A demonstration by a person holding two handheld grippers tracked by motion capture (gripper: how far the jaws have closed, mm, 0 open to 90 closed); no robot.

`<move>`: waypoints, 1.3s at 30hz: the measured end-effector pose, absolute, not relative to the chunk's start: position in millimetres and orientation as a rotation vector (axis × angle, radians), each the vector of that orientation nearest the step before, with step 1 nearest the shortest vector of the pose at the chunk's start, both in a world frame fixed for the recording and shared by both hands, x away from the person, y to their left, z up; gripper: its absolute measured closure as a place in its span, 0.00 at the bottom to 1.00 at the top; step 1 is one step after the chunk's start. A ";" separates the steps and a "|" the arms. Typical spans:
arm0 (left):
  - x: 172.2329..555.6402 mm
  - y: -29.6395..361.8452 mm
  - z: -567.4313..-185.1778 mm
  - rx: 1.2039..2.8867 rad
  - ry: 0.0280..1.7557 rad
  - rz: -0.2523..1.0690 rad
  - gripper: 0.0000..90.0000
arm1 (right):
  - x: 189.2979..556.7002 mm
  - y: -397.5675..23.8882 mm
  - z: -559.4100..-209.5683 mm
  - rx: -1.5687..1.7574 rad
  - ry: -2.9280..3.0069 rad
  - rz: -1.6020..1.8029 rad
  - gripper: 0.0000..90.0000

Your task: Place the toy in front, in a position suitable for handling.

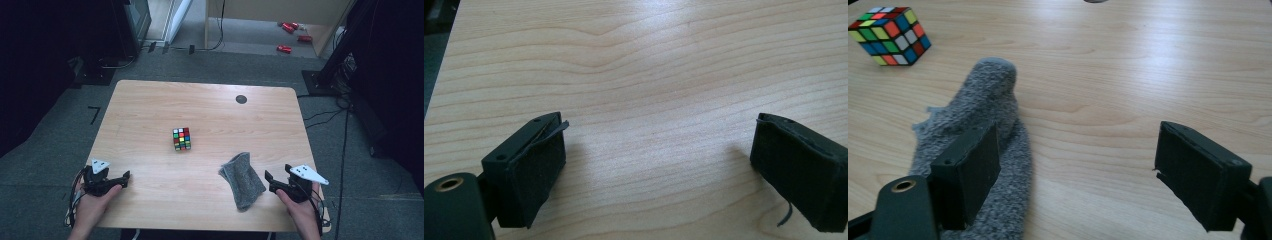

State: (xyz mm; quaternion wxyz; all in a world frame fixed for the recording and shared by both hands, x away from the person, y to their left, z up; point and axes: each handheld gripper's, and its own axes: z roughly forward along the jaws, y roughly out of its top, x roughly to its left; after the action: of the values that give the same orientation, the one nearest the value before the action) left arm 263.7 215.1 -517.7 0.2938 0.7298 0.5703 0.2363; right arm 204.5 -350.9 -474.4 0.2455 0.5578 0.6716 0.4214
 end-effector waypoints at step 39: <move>264.1 215.8 -517.6 1.949 1.511 0.627 0.09 | 199.6 -285.5 -487.7 1.399 1.989 1.169 0.39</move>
State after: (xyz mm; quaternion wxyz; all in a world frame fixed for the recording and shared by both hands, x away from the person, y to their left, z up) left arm 264.1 215.8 -517.6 0.2943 0.7320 0.5676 0.2354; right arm 199.6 -285.5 -487.7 0.2199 0.5059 0.7192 0.4225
